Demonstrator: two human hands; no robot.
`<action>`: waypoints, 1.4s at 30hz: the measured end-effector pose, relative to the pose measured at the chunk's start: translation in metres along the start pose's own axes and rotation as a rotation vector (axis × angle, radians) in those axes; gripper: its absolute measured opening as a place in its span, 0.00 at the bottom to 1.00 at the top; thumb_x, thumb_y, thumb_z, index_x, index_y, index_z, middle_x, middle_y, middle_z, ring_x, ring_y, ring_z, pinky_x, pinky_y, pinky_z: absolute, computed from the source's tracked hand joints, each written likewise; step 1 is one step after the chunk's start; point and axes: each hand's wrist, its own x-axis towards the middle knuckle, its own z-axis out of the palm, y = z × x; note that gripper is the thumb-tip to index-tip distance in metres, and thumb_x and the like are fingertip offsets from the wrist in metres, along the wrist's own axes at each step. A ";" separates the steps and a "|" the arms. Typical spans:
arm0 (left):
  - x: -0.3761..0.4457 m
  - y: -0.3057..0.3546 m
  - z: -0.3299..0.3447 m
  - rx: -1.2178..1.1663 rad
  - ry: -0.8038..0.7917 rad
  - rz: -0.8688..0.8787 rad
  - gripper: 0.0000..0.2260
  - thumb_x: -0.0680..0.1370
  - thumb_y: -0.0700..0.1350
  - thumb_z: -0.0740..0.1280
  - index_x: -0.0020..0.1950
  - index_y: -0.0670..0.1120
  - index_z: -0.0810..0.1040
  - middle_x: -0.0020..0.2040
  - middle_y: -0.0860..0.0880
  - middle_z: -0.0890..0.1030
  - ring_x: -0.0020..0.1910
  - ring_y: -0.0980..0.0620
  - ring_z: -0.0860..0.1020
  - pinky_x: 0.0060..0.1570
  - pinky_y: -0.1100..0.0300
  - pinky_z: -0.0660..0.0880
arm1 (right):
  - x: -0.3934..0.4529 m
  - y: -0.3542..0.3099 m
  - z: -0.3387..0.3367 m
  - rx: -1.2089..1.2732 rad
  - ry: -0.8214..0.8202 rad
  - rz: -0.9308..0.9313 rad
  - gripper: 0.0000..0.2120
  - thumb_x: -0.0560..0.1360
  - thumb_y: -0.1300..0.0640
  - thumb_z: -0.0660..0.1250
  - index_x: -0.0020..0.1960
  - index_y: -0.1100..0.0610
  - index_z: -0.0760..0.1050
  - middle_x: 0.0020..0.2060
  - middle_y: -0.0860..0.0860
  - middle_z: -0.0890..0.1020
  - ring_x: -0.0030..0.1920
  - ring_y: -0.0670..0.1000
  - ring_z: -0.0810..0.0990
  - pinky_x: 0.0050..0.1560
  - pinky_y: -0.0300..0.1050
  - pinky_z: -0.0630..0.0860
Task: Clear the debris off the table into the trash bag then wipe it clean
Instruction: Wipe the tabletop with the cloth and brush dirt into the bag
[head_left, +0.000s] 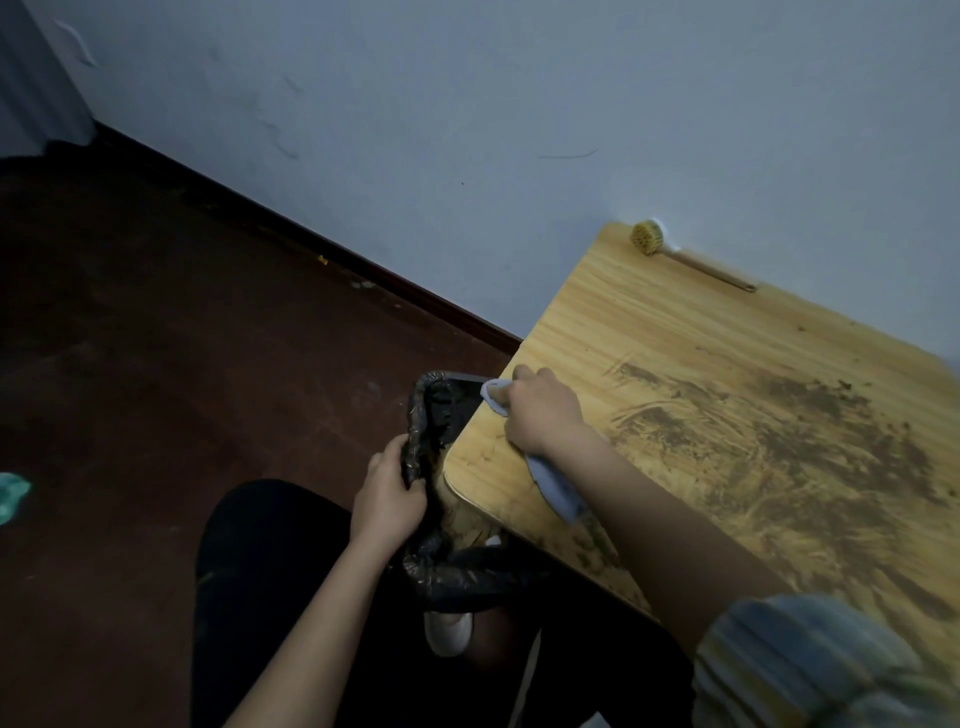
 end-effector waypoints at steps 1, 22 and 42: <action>0.000 0.000 -0.001 0.003 0.000 0.005 0.25 0.76 0.41 0.64 0.72 0.54 0.64 0.65 0.47 0.70 0.60 0.44 0.74 0.54 0.54 0.71 | -0.003 -0.003 0.003 -0.009 0.002 -0.024 0.16 0.78 0.64 0.57 0.64 0.56 0.73 0.55 0.56 0.70 0.52 0.58 0.68 0.42 0.49 0.64; -0.010 0.000 -0.002 -0.003 -0.017 0.002 0.26 0.76 0.41 0.64 0.73 0.55 0.63 0.65 0.48 0.70 0.58 0.46 0.75 0.56 0.53 0.73 | -0.027 -0.022 0.009 -0.079 -0.001 -0.259 0.16 0.78 0.64 0.56 0.60 0.51 0.76 0.54 0.54 0.70 0.47 0.56 0.65 0.40 0.50 0.62; -0.016 0.000 0.000 -0.003 -0.014 0.010 0.25 0.76 0.41 0.64 0.71 0.55 0.64 0.64 0.48 0.71 0.59 0.44 0.75 0.56 0.53 0.72 | -0.042 -0.012 0.004 -0.155 0.008 -0.491 0.21 0.77 0.65 0.58 0.61 0.45 0.78 0.58 0.51 0.72 0.53 0.56 0.68 0.43 0.50 0.65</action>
